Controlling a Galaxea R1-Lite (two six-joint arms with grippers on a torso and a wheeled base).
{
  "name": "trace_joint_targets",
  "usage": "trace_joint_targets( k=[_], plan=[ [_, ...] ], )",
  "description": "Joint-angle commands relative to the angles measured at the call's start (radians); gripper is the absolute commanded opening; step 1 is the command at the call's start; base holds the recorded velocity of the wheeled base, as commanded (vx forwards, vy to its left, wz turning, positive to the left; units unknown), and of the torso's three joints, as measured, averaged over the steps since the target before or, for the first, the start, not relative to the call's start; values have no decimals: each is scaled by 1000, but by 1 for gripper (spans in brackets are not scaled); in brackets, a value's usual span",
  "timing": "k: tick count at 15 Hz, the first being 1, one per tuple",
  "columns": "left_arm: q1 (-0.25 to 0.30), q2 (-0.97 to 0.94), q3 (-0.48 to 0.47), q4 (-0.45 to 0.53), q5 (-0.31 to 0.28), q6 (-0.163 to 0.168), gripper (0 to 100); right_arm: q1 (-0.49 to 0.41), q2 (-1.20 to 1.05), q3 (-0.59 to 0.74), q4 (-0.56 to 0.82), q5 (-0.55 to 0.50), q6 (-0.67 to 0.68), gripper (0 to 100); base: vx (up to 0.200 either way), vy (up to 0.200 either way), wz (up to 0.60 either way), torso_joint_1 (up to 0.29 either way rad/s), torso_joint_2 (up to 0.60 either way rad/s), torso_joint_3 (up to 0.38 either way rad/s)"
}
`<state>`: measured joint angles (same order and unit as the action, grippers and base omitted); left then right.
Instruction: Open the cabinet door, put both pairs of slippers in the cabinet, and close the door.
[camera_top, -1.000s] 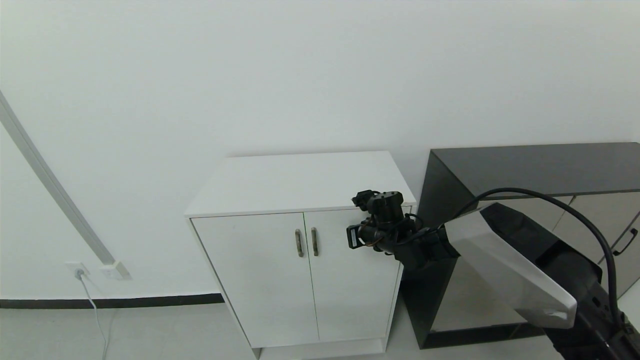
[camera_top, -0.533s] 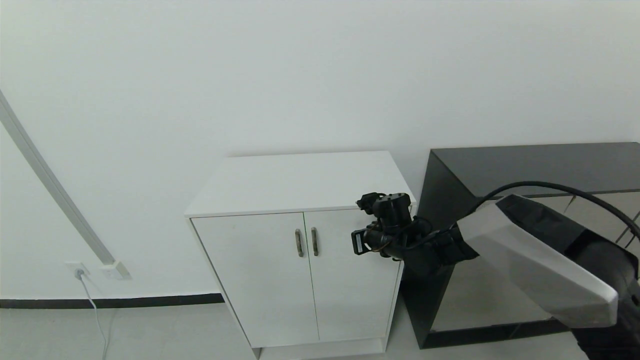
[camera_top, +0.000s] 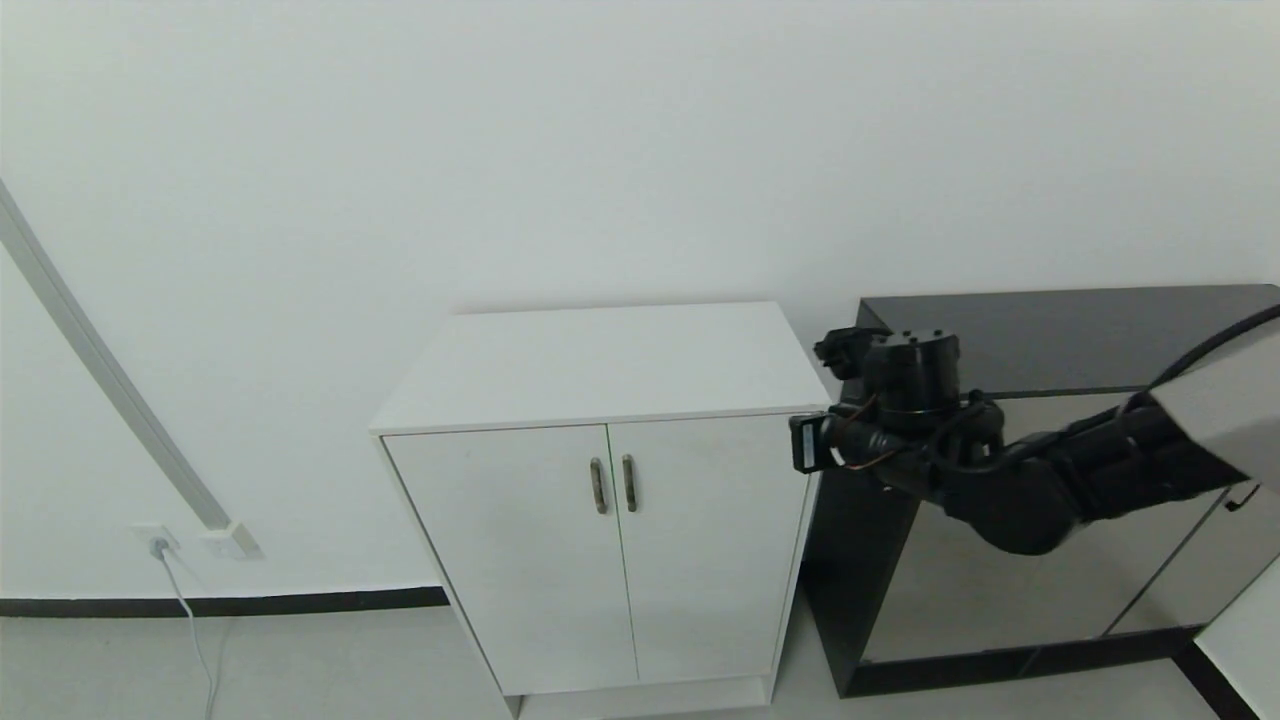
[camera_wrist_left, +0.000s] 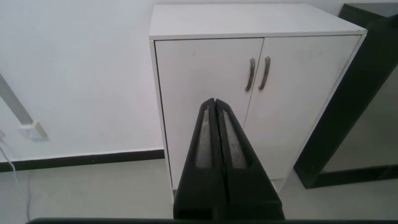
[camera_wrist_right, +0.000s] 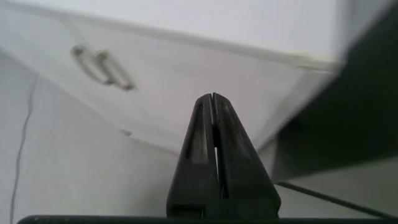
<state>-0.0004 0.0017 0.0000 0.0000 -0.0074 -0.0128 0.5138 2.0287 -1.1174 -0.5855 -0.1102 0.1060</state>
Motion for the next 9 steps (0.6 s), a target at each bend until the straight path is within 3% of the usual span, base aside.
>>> trace_joint_targets(
  k=[1, 9],
  plan=[
    [0, 0, 0, 0, 0, -1, 0, -80, -176, 107, 0, -17, -3, 0, 0, 0, 0, 0, 0, 0],
    [0, 0, 0, 0, 0, -1, 0, -302, -605, 513, -2, -48, -51, 0, 0, 0, 0, 0, 0, 0]
  ],
)
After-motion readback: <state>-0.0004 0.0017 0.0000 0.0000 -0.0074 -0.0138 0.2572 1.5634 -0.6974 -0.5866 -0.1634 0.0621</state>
